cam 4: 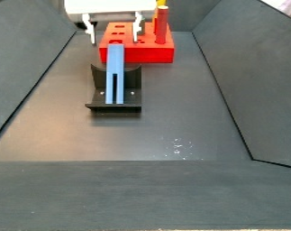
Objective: Pick up the double-square object. Move up. Rotate the double-square object. Place the double-square object on the fixture. Regrasp the double-square object. Move to above the board. Insert the double-square object.
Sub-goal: Regrasp the double-square object.
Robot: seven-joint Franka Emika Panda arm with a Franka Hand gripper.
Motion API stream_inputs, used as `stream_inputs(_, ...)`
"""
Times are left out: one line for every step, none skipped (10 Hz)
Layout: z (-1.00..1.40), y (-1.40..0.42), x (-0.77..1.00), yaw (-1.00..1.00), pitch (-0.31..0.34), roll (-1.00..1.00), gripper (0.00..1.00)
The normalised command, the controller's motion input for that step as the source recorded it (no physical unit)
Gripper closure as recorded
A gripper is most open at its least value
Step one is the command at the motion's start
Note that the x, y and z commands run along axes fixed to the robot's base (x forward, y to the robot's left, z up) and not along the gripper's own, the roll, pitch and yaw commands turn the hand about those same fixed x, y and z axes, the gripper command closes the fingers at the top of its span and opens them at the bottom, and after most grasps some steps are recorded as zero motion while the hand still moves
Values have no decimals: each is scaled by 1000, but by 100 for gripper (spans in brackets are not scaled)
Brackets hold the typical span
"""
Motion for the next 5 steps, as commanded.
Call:
stream_inputs(-808, 2, 103, -23, 0, 59, 0)
stream_inputs(-708, -2, 101, -17, 12, 57, 0)
stream_inputs(-513, -5, 93, 1, 33, 64, 0)
stream_inputs(-330, -9, 87, 20, 40, 64, 0)
stream_inputs(-194, -10, 88, 36, 39, 62, 0)
